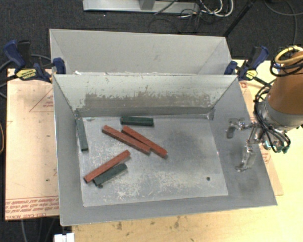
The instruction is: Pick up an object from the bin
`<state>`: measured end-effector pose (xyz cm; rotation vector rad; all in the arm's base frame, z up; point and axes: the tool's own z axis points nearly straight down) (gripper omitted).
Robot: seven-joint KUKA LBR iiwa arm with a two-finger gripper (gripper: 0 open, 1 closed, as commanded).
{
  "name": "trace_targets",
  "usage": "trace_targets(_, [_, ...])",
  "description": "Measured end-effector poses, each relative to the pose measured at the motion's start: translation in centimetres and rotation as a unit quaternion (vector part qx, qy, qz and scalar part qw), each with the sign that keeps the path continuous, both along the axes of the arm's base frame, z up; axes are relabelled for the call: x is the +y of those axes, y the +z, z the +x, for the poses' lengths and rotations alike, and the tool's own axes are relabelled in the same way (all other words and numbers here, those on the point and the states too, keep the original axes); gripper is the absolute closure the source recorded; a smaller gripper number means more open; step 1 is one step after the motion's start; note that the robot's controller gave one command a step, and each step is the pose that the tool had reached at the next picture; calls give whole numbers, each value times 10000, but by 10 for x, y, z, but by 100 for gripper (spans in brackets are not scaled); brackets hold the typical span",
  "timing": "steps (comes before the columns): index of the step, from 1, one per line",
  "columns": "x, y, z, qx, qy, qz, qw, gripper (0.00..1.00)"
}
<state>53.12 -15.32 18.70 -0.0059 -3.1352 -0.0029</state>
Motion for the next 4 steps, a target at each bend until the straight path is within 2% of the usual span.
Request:
trace_targets(1, [141, 7, 33, -57, 631, 15, 9980, 0])
trace_targets(2, [165, -120, 56, -13, -824, -4, 9966, 0])
trace_targets(3, [164, -116, 58, -46, -822, -9, 9966, 100])
trace_targets(4, [150, 61, 27, -79, 1550, -9, 9879, 100])
